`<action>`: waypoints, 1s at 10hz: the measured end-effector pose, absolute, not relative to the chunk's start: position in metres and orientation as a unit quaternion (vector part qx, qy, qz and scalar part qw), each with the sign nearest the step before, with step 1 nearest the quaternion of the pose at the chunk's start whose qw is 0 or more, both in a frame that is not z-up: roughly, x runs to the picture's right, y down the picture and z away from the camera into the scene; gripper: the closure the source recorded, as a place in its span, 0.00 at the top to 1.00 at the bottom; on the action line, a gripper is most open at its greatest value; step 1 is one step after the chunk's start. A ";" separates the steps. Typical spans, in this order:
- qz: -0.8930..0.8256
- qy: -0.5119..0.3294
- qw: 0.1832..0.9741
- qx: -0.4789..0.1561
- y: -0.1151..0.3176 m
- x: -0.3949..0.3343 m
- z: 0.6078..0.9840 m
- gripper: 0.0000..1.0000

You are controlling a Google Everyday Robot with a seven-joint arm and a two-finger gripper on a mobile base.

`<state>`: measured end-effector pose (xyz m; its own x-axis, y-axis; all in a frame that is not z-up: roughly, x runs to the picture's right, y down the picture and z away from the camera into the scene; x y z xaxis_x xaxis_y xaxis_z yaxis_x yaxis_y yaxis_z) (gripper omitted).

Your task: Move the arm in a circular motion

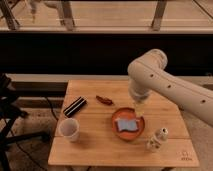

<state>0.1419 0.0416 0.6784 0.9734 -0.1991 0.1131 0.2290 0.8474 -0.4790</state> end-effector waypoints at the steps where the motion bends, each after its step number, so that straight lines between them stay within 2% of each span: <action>1: -0.111 -0.032 0.962 -0.248 0.028 0.145 0.691 0.80; 7: -0.062 -0.020 0.976 -0.209 -0.048 0.185 0.772 0.80; 10: -0.014 0.008 0.985 -0.169 -0.058 0.236 0.809 0.80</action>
